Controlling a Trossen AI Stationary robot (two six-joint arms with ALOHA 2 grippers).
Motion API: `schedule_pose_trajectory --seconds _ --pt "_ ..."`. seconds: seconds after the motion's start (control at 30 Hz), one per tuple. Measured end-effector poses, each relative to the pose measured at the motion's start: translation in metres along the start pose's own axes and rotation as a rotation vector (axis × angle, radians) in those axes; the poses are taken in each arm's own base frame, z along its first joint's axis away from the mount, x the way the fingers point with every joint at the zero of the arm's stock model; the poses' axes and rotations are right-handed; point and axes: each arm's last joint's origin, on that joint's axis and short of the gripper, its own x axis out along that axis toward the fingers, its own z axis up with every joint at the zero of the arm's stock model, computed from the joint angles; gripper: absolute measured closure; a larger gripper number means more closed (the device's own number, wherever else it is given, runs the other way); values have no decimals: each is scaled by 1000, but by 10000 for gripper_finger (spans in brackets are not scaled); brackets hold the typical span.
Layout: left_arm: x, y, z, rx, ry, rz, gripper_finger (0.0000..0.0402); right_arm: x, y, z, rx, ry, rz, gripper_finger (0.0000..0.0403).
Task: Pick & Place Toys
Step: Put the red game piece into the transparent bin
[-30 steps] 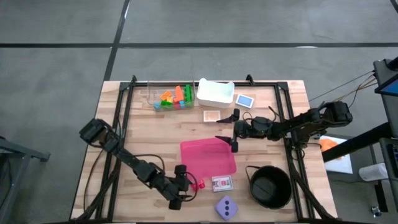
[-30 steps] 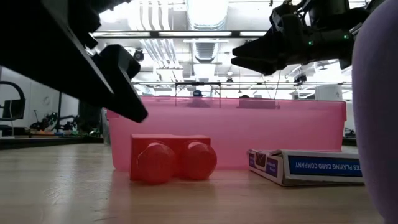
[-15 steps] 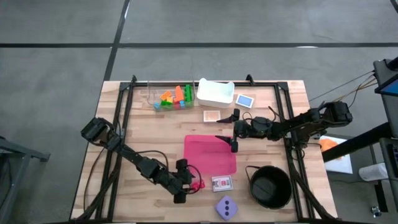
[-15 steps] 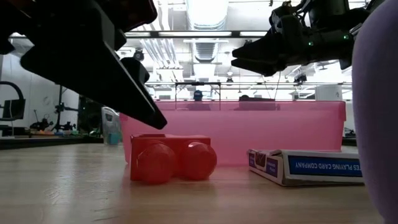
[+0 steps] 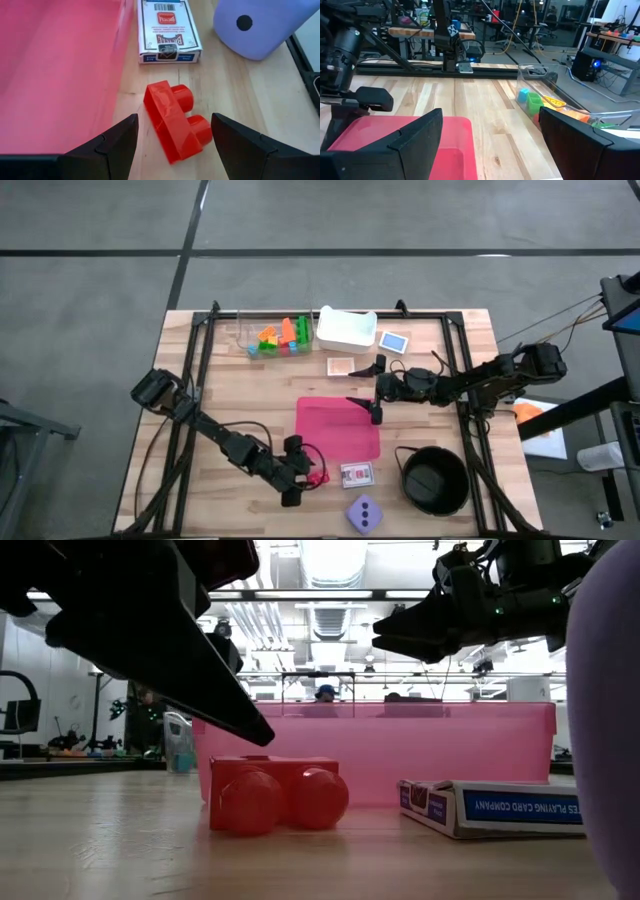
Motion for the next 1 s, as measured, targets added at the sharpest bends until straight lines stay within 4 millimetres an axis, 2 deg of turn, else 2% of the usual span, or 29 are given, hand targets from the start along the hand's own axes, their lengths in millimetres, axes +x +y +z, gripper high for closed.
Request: schedule_pose_trajectory --seconds 0.33,0.53,0.73,1.0 --pt "22 -6 5 36 31 27 146 0 0 -1 -1 8 -8 73" --pt "22 -8 6 54 121 48 146 0 0 -1 2 15 -14 73" --pt "24 -5 -3 27 182 58 146 0 -1 -1 2 15 -18 73" --pt "23 -4 -1 30 162 87 146 0 -1 -1 1 16 -21 73"
